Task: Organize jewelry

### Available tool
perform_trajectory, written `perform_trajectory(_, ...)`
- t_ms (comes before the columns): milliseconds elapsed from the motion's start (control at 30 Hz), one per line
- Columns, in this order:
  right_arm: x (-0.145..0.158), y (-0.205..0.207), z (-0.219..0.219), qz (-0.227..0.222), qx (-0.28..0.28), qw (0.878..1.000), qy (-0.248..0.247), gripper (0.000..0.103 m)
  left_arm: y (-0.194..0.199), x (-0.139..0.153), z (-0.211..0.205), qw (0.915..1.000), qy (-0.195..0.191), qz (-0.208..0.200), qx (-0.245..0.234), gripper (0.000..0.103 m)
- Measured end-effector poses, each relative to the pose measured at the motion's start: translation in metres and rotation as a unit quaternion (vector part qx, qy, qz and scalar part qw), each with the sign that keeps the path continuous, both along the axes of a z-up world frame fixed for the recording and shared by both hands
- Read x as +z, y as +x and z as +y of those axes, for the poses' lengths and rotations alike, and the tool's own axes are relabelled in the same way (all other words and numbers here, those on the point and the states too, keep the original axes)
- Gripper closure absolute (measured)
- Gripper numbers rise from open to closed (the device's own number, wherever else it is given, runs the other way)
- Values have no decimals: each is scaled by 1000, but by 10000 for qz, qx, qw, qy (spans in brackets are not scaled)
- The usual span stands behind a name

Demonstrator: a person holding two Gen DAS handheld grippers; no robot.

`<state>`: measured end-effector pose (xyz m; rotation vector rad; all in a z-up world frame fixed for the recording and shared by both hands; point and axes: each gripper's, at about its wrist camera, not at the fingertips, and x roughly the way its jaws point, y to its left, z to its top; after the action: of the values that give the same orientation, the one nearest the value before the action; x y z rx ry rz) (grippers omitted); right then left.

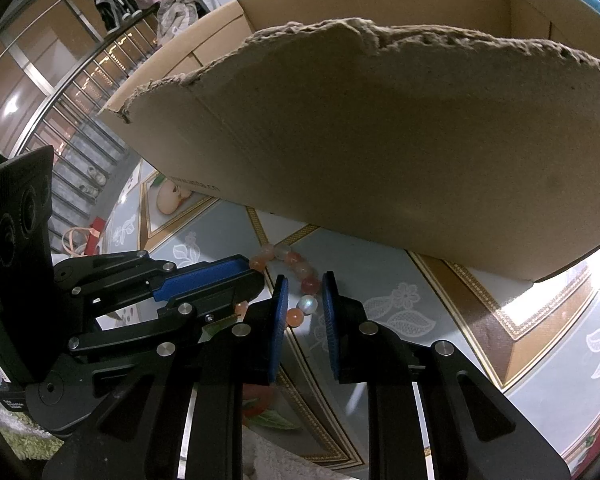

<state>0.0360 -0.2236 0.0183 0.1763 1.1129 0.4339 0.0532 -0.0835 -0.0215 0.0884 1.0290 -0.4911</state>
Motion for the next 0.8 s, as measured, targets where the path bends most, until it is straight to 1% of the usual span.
perform_trajectory(800, 0, 1, 0, -23, 8, 10000, -46, 86, 1, 0, 0, 10000, 20, -38, -12, 93)
